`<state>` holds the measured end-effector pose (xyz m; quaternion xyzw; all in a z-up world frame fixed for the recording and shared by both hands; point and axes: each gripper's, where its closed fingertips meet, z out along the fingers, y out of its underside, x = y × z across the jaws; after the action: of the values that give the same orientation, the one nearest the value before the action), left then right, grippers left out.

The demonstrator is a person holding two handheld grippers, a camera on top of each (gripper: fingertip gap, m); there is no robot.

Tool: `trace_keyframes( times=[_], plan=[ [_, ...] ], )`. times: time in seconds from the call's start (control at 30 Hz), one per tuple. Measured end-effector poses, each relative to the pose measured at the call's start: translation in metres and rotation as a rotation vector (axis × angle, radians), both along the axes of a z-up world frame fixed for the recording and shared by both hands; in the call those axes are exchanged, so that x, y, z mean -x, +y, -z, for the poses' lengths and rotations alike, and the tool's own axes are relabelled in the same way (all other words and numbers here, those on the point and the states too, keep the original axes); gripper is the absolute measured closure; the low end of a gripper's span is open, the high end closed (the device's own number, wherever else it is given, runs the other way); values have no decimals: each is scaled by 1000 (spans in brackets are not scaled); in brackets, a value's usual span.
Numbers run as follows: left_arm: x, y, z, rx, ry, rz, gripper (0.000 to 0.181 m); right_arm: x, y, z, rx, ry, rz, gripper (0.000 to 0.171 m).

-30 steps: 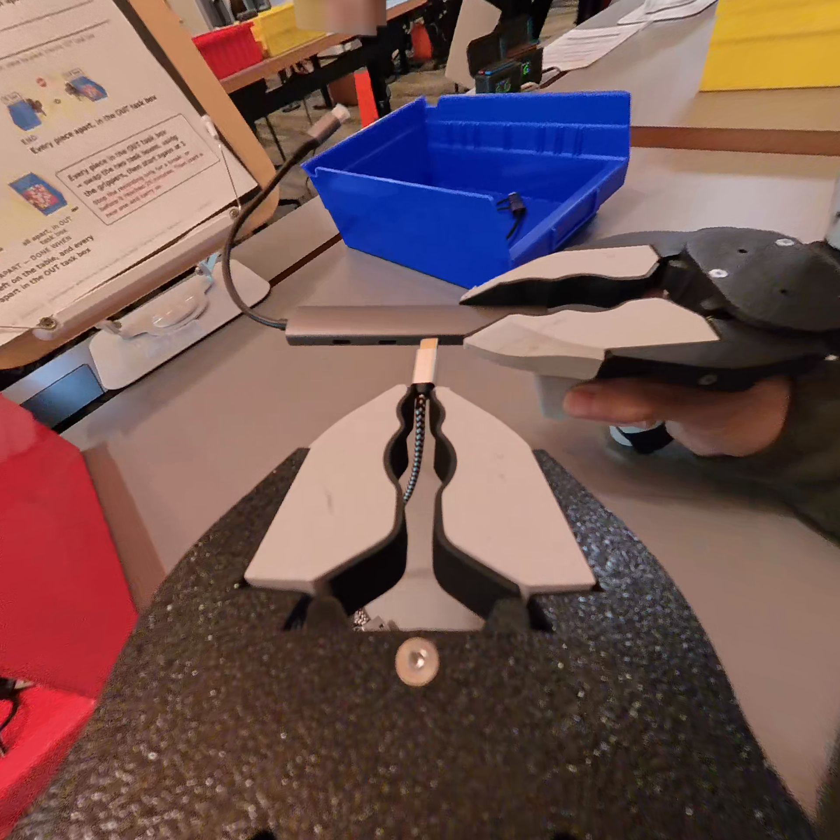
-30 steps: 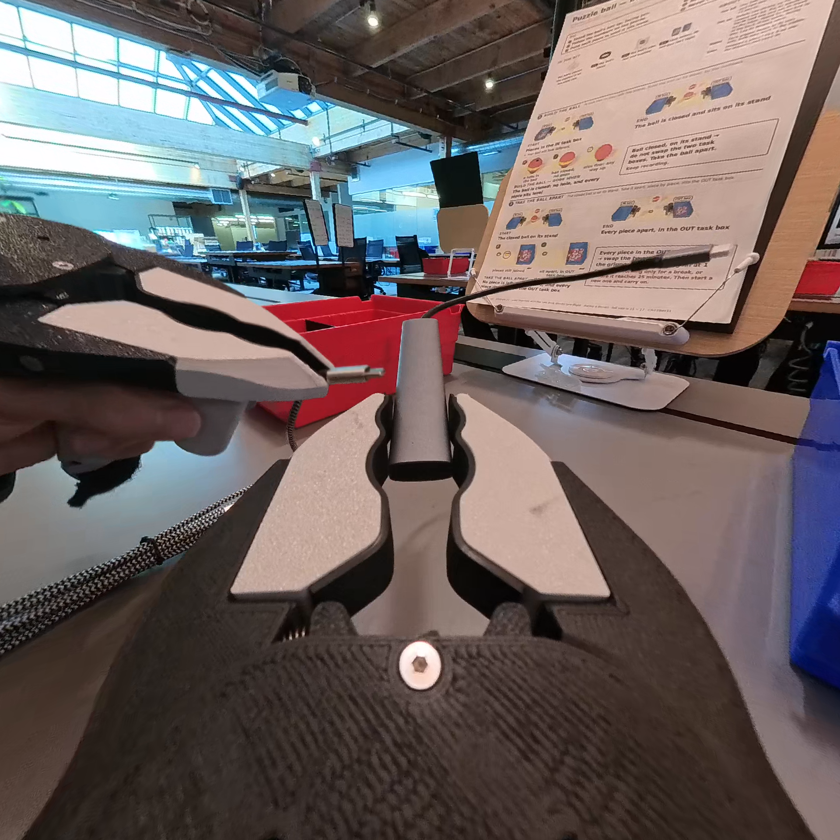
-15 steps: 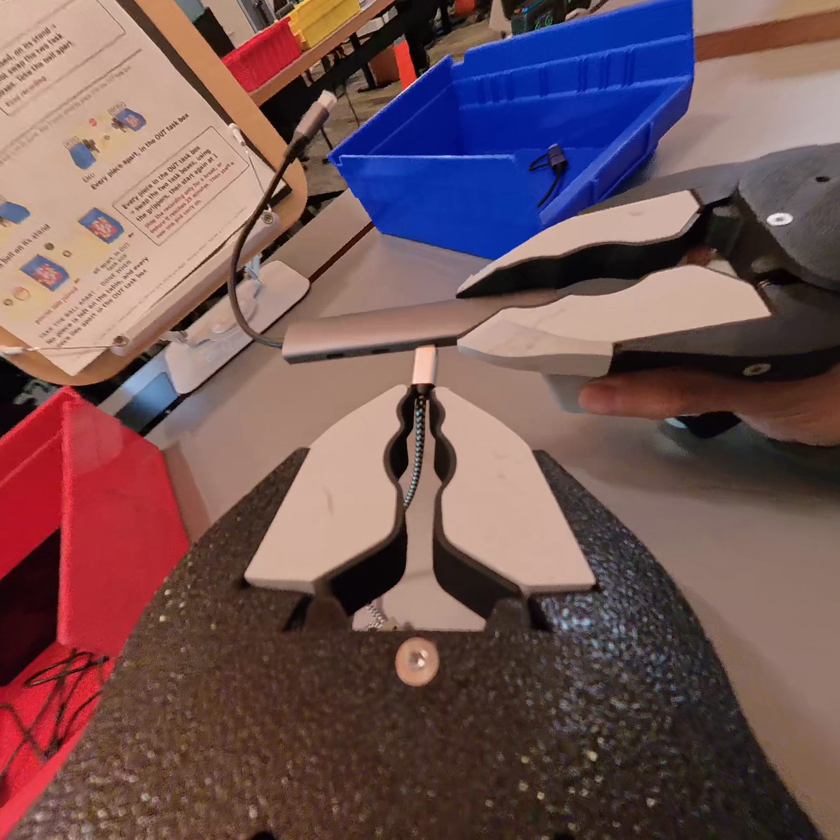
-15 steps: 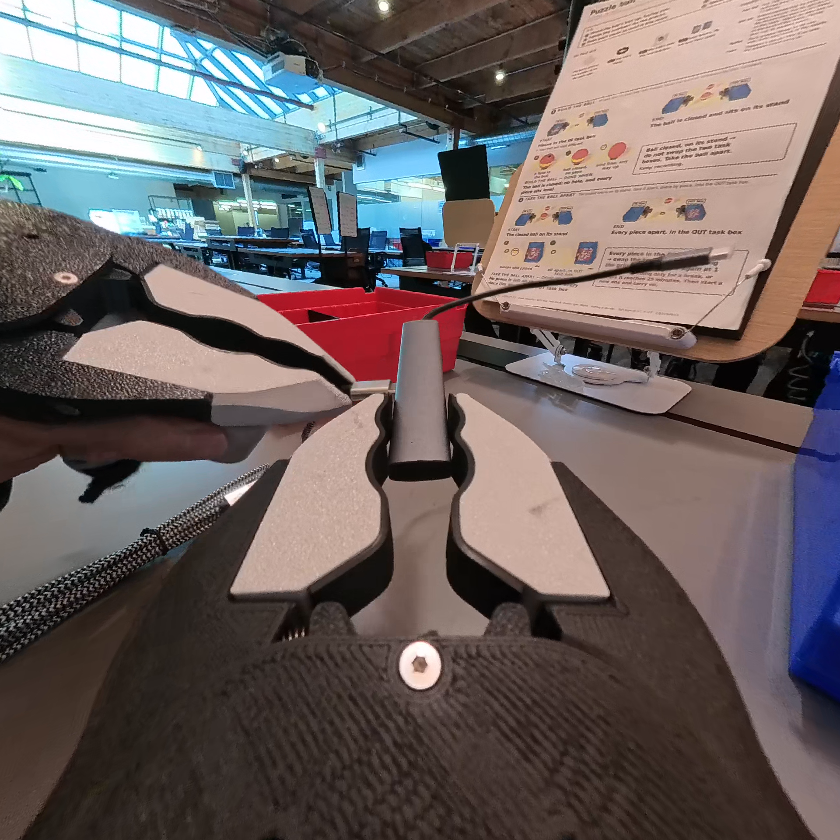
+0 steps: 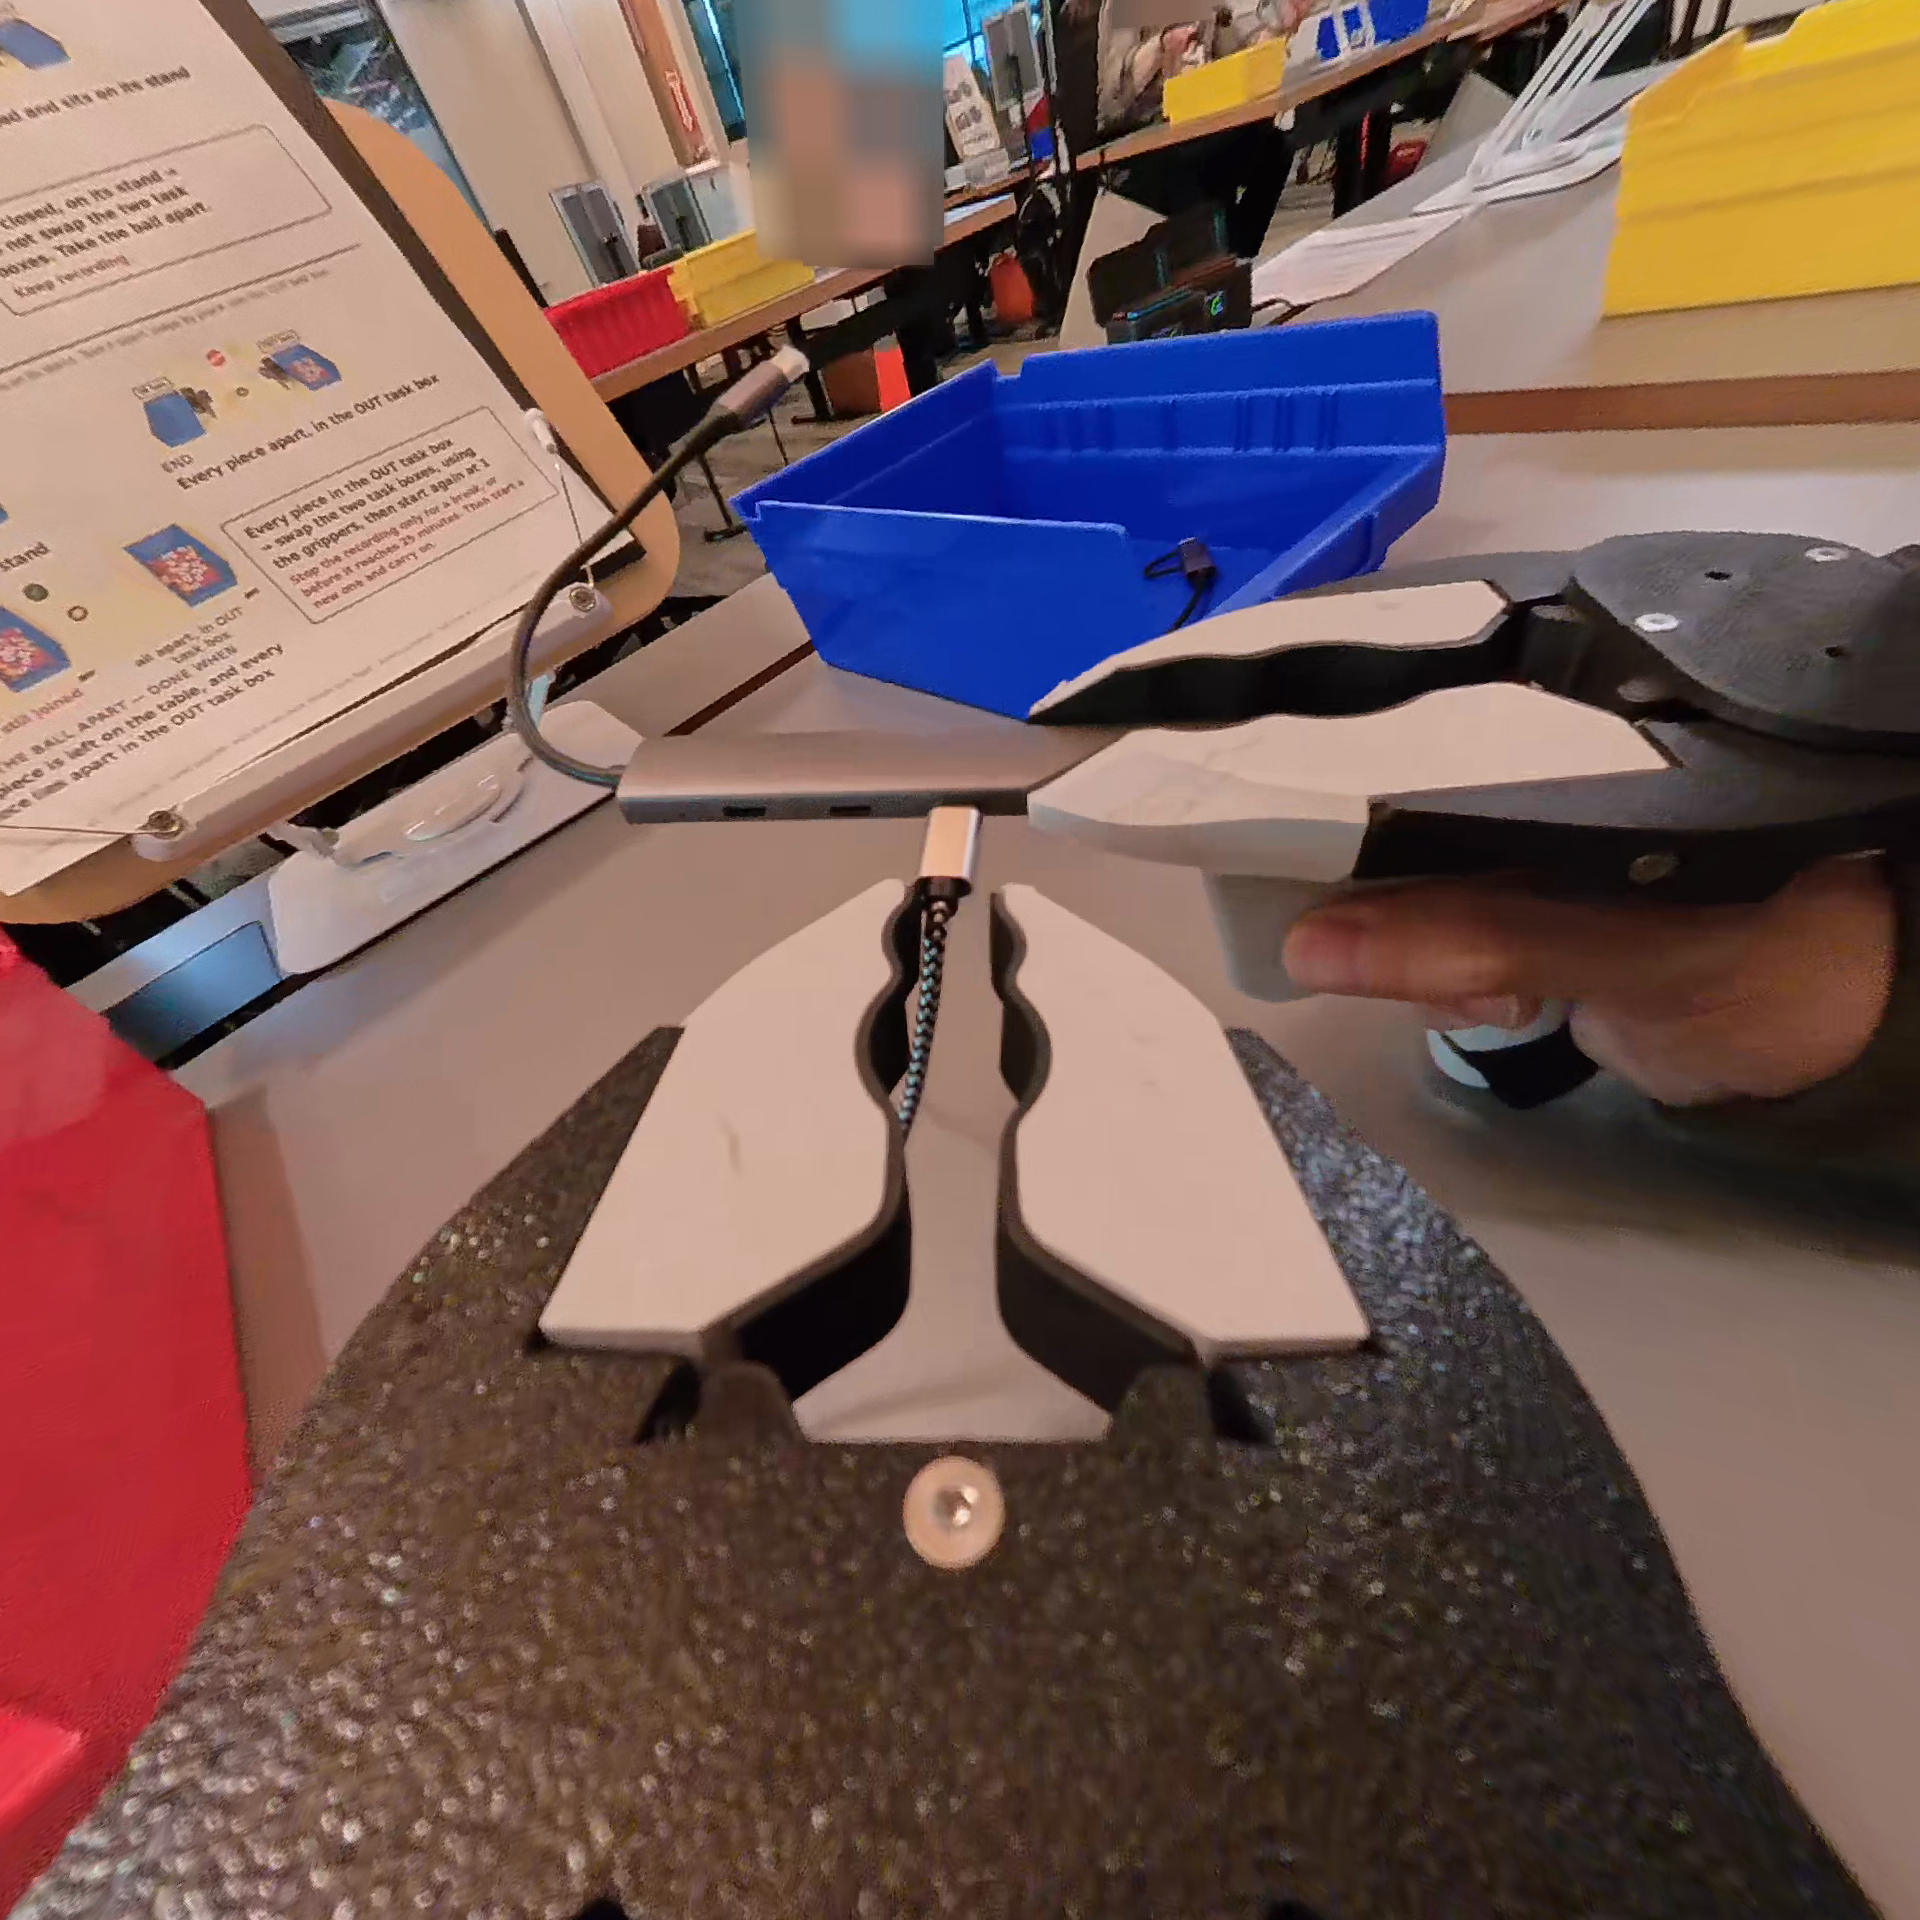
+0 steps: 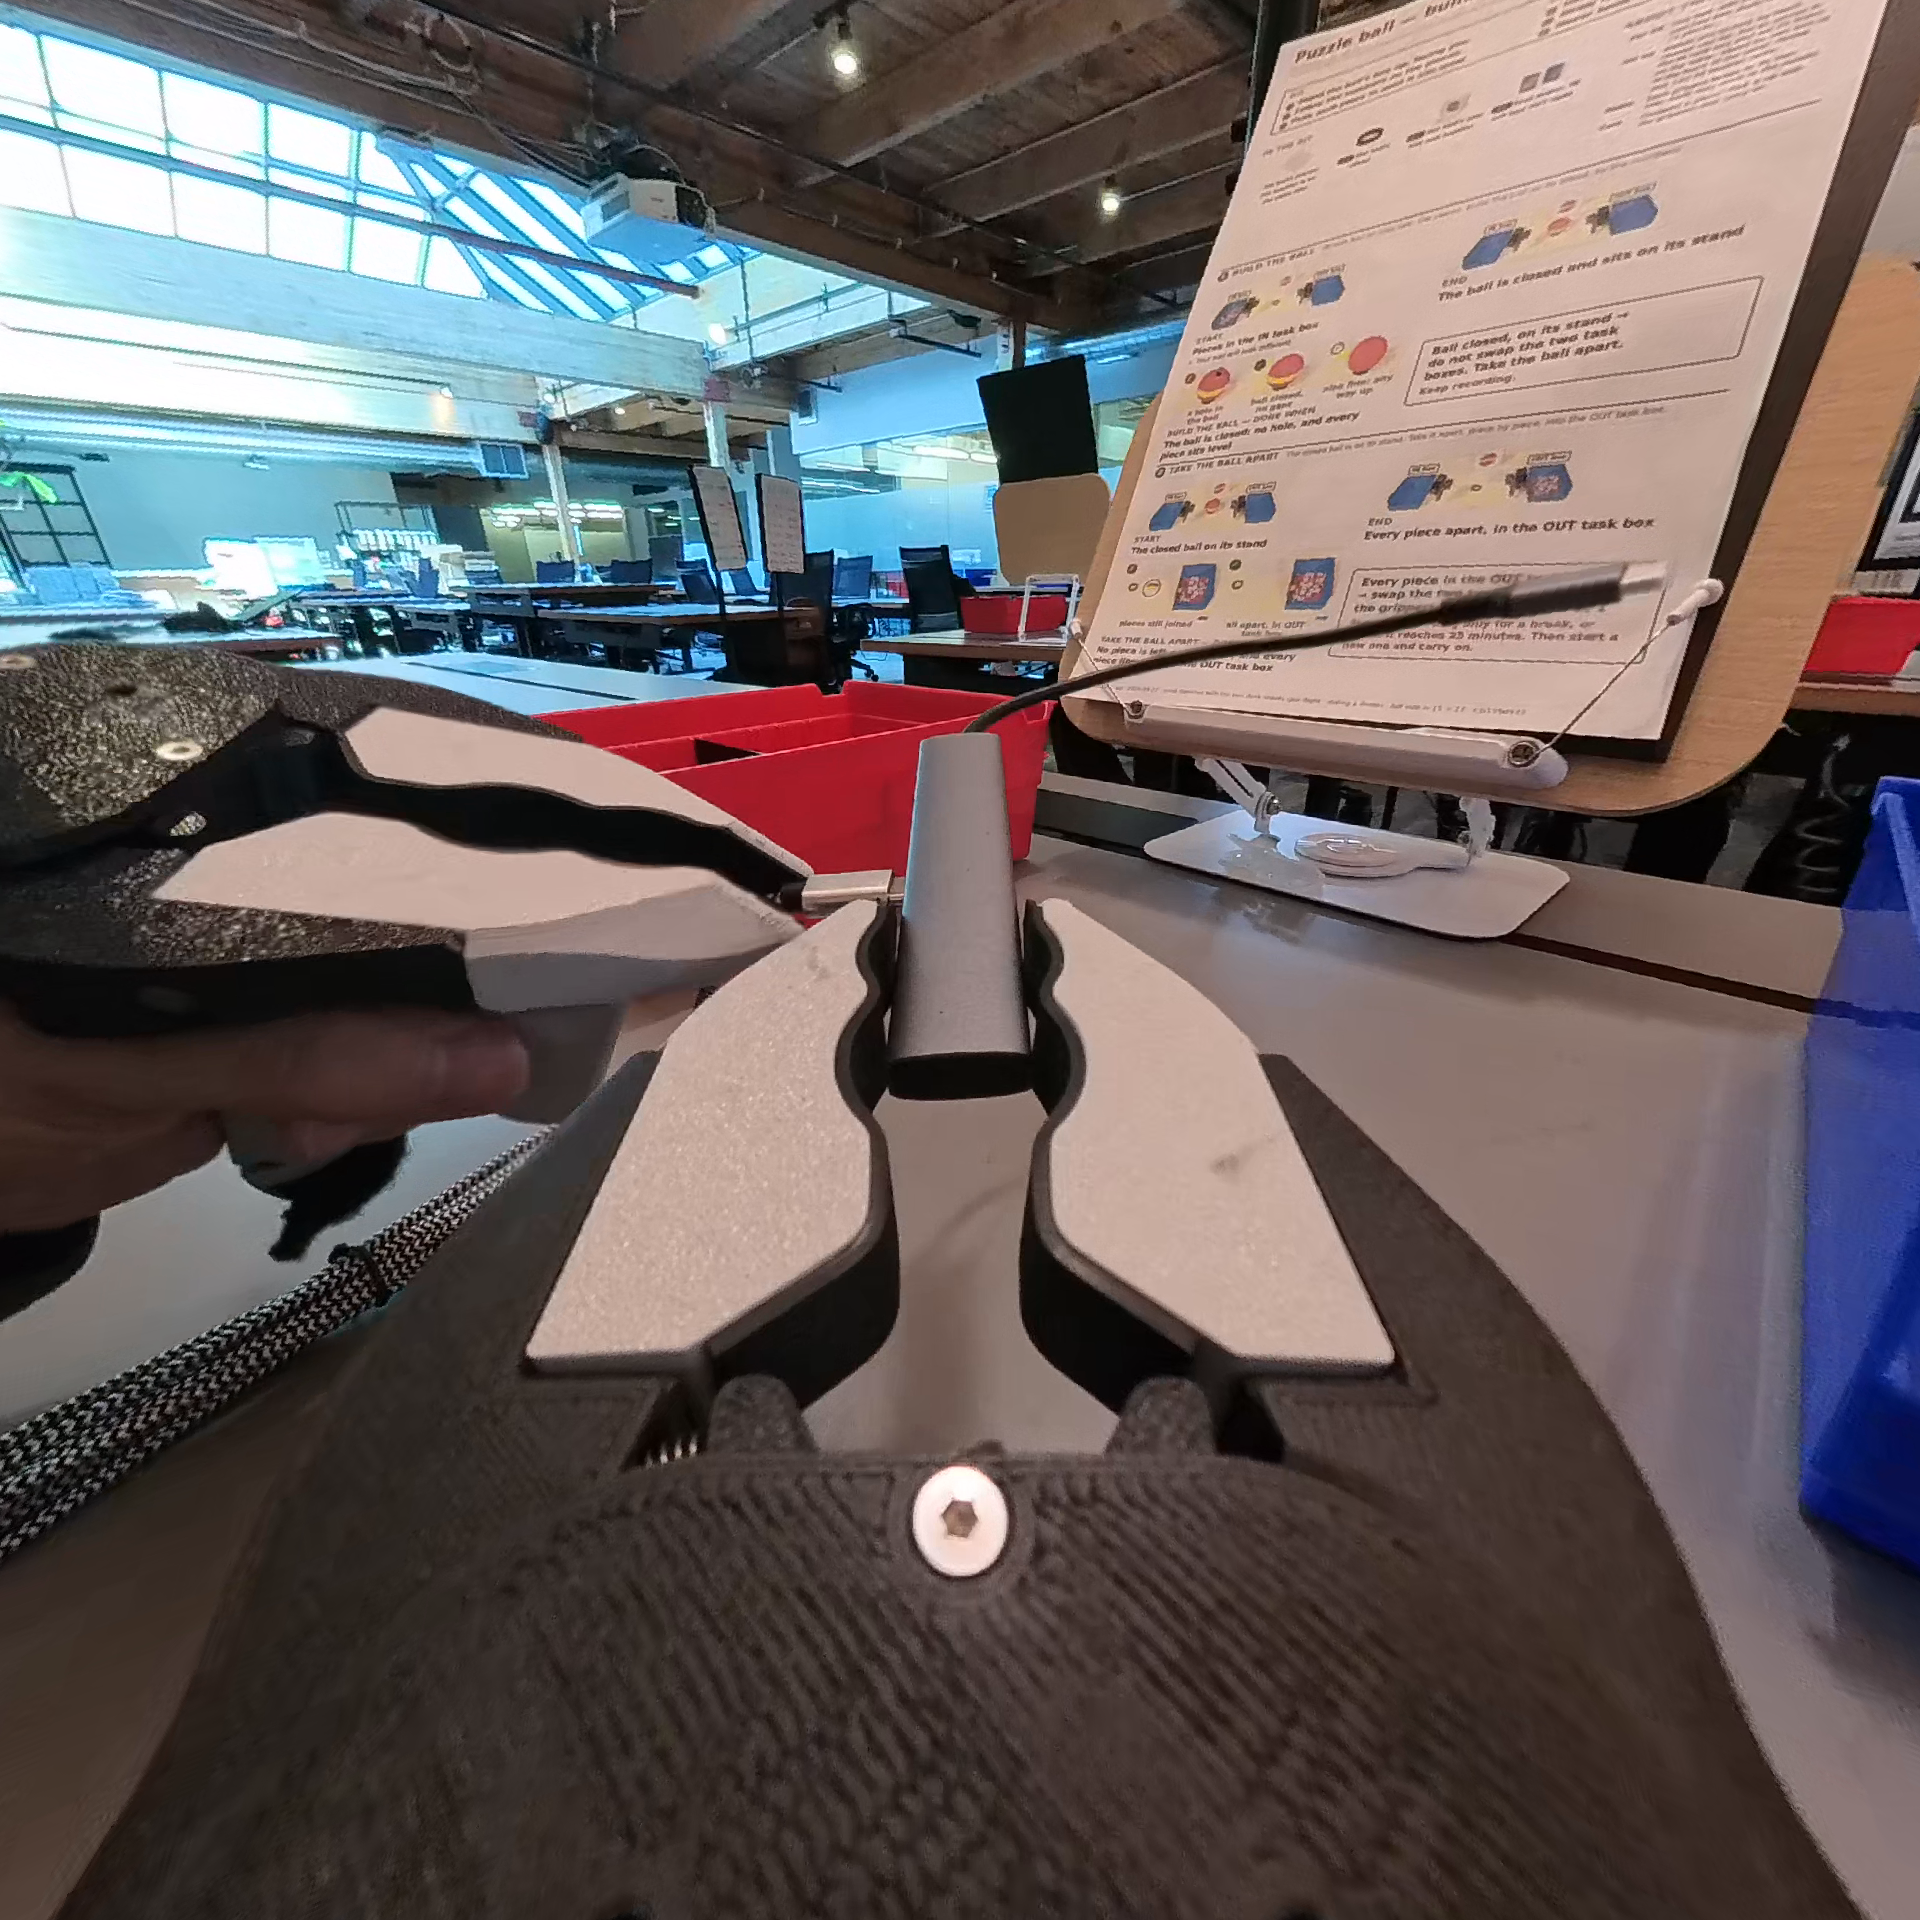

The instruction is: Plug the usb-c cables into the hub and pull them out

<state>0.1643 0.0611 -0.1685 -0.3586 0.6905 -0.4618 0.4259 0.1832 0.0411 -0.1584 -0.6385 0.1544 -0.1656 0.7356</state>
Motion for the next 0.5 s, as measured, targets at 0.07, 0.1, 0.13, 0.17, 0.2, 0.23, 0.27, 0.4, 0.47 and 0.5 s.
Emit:
trace_keyframes(
  times=[0.07,0.1,0.13,0.17,0.2,0.23,0.27,0.4,0.47,0.5],
  plan=[
    [0,-1,0,21,0,12,167,-1,0,0,-2,3,2,148],
    [0,-1,0,24,-1,9,169,0,0,0,-1,2,2,148],
    [0,0,0,24,-5,3,171,0,0,0,-1,3,2,148],
    [-1,1,0,22,-9,-5,171,0,0,0,-1,3,1,148],
    [-2,4,1,17,-8,-29,164,0,0,0,-1,-1,-4,148],
    [-4,7,3,8,1,-48,161,1,0,0,1,-6,-4,148],
    [-4,8,5,6,9,-52,162,1,1,0,3,-10,-2,148],
    [-3,2,3,59,-11,-14,175,3,1,0,7,-15,-11,148],
    [-2,0,2,66,-24,0,174,2,1,0,2,-7,-13,148],
    [-2,0,1,79,-33,6,173,2,1,-1,-2,-4,-17,148]
  ],
)
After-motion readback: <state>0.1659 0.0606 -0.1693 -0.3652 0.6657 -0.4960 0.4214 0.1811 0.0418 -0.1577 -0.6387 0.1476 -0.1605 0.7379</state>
